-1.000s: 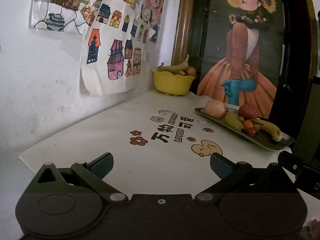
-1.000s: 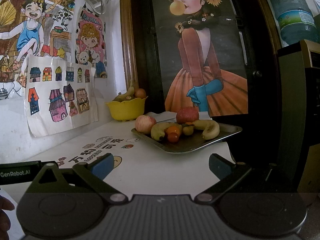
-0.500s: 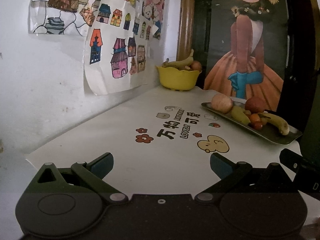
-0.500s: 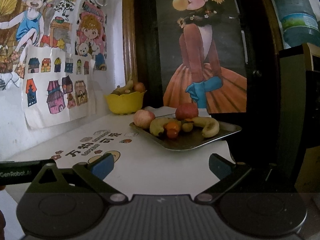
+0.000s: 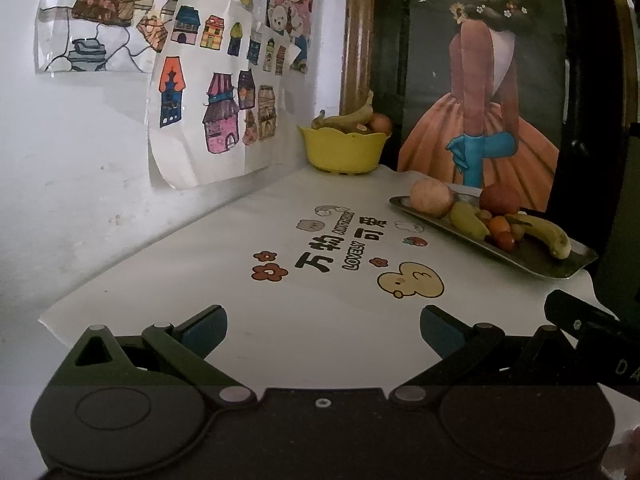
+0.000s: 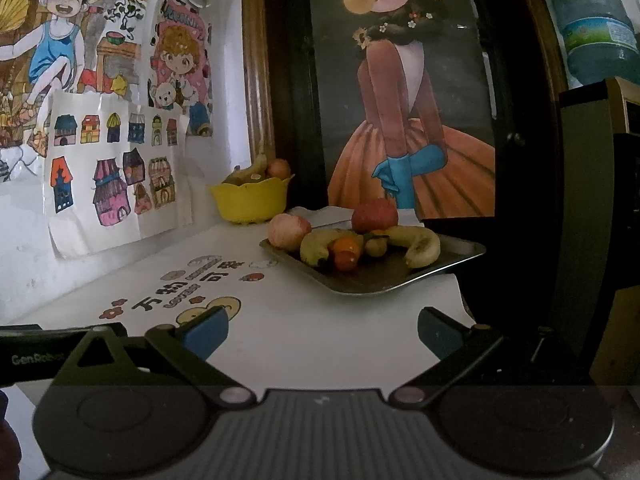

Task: Organize fruits

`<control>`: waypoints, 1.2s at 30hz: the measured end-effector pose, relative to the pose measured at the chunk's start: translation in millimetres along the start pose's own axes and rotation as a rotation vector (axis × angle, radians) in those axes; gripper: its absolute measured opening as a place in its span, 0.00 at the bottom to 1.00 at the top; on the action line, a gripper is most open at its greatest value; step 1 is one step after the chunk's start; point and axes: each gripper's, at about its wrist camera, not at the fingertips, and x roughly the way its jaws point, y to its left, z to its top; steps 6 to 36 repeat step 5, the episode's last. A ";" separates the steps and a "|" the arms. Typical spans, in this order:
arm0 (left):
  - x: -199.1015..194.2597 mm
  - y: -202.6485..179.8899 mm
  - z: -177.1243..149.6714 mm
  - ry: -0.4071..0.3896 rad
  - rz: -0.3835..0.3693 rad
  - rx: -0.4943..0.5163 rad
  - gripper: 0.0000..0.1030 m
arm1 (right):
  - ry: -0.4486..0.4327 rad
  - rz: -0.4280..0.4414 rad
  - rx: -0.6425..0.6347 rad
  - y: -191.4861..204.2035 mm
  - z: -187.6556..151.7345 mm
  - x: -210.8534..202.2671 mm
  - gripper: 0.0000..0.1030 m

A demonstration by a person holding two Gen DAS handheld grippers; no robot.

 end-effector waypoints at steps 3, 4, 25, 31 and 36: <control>1.4 0.0 0.9 0.002 -0.004 0.002 0.99 | 0.002 0.002 0.001 0.1 -0.2 0.0 1.00; 1.7 0.0 1.2 0.002 -0.004 0.002 0.99 | 0.002 0.002 0.001 0.2 -0.2 -0.2 1.00; 1.7 0.0 1.2 0.003 -0.003 0.002 0.99 | 0.002 0.003 0.001 0.5 -0.3 -0.5 1.00; 1.7 0.0 1.2 0.003 -0.003 0.002 0.99 | 0.002 0.003 0.001 0.5 -0.3 -0.5 1.00; 1.7 0.0 1.2 0.003 -0.003 0.002 0.99 | 0.002 0.003 0.001 0.5 -0.3 -0.5 1.00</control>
